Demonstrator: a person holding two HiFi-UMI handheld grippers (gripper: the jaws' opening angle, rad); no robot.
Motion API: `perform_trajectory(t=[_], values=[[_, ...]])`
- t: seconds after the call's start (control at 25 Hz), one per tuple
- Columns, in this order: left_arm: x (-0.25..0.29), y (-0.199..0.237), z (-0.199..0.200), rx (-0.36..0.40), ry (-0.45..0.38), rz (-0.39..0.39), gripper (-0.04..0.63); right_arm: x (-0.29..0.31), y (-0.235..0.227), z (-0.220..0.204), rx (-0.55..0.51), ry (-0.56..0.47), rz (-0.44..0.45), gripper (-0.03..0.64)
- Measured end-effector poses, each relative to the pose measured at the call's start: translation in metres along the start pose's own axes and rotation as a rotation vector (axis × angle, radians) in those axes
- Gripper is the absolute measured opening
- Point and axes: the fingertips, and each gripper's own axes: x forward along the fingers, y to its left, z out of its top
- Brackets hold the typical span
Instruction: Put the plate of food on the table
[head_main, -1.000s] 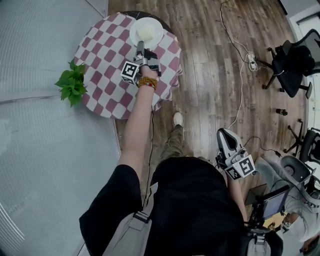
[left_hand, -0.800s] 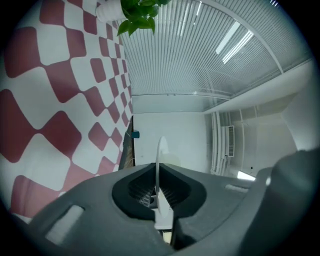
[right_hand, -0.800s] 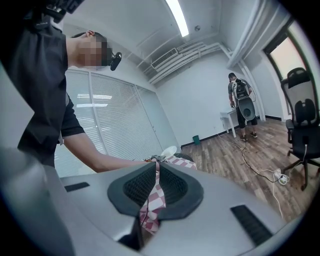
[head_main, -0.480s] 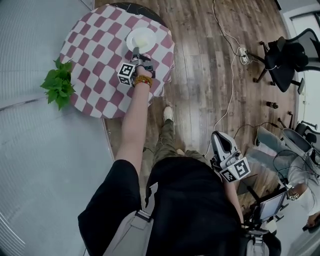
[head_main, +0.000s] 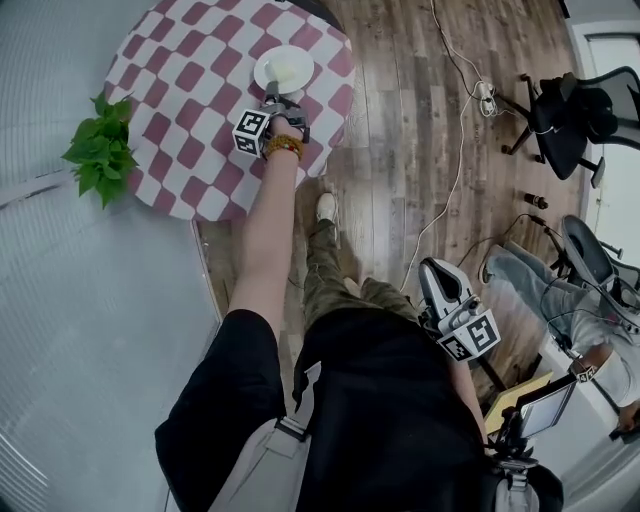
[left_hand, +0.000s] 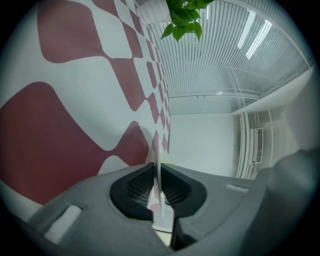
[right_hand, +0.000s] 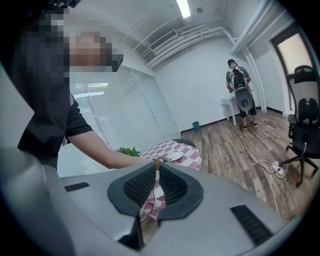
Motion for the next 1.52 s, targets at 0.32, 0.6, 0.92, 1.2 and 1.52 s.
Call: perform_trajectory(t=[0.32,0.6,0.92,1.2,1.52], values=[[-0.007,0.017,-0.001,-0.053,0.034,-0.004,0.018,0.010,0.001,0.007,-0.037,0.018,0.026,0.026],[-0.016,0.028,-0.009,-0.006,0.137,0.140,0.018,0.009,0.004,0.016,-0.052,-0.016,0.038,0.026],[-0.027,0.032,-0.020,0.030,0.198,0.224,0.023,0.001,0.006,0.027,-0.091,-0.072,0.045,0.026],[-0.042,0.040,-0.021,0.024,0.220,0.315,0.083,0.000,0.008,0.047,-0.126,-0.152,0.080,0.026],[-0.057,0.037,-0.033,0.014,0.269,0.312,0.137,-0.007,0.006,0.051,-0.139,-0.193,0.095,0.026]])
